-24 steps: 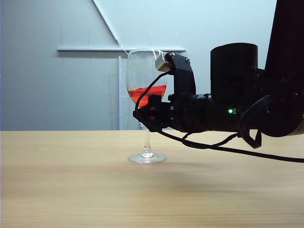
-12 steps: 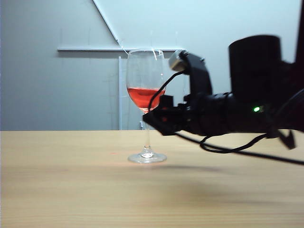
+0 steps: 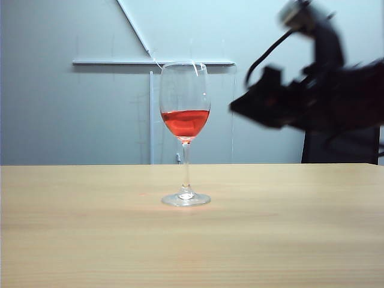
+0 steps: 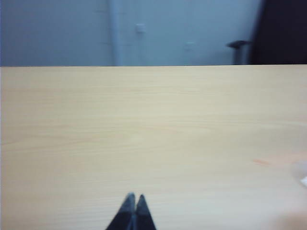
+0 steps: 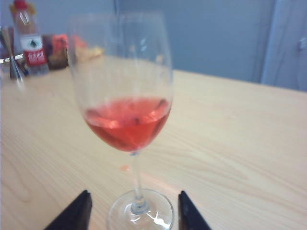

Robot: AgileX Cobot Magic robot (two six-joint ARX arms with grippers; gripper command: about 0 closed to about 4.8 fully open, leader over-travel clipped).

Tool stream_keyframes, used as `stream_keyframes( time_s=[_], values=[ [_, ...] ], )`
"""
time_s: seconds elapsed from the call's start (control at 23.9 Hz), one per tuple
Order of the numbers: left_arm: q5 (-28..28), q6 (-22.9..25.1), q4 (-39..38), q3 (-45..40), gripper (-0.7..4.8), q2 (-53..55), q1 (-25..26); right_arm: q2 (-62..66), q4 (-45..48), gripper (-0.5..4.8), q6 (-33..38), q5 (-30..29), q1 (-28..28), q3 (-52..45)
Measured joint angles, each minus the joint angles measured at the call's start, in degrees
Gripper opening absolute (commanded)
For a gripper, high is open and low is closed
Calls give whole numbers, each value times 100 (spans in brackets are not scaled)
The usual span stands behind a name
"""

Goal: Gently pick up the goblet, rotate it counterclockwise for two full turns (viewing from above), and then place it back on the table.

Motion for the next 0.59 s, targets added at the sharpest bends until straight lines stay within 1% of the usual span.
stream_keyframes(
  time_s=[0.04,0.08,0.13,0.17,0.21,0.42,0.5,0.59],
  values=[
    [-20,0,0,0,-5,0,273,-308,-39,23,28,11,2,-164],
    [-50,-2,2,0,-5,0,678,-831,-92,-6,48,13,4,-387],
    [-50,-2,0,2,-5,0,883,-1335,-337,-5,59,103,4,-507],
    [-50,-2,0,2,-5,0,979,-1696,-564,-5,66,216,7,-568],
    [-55,-2,0,0,-5,0,1071,-2330,-1191,-5,66,376,7,-555],
    [-33,0,2,0,-5,-2,1049,-3585,-2660,-5,66,732,7,-516],
    [-33,-2,0,0,-5,-2,1049,-4321,-3370,-5,37,1147,7,-516],
    [-33,-2,0,0,-5,0,1051,-4500,-3541,-5,24,1384,7,-516]
  ],
)
